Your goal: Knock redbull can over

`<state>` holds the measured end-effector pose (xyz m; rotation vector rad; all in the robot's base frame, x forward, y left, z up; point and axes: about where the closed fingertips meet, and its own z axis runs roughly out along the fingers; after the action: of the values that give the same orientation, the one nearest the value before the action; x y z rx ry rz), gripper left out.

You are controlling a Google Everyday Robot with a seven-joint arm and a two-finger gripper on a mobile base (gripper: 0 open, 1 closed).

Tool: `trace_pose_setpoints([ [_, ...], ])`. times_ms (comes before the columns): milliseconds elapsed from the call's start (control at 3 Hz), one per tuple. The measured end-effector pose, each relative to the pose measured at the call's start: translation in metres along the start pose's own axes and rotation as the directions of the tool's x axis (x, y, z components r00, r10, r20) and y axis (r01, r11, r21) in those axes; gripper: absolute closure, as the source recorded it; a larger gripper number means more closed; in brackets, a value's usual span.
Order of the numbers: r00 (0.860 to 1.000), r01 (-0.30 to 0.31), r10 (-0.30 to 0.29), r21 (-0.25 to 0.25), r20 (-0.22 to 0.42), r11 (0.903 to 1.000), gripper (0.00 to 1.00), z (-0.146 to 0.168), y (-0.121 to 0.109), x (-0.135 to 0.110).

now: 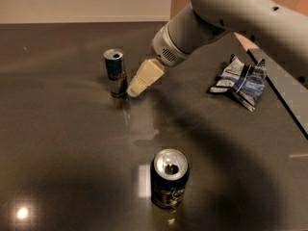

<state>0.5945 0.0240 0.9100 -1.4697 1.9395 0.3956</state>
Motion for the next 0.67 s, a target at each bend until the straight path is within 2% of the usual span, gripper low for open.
trace_pose_setpoints([
  [667,0.993,-0.035,0.035,-0.006,0.115,0.9994,0.00,0.035,-0.002,-0.027],
])
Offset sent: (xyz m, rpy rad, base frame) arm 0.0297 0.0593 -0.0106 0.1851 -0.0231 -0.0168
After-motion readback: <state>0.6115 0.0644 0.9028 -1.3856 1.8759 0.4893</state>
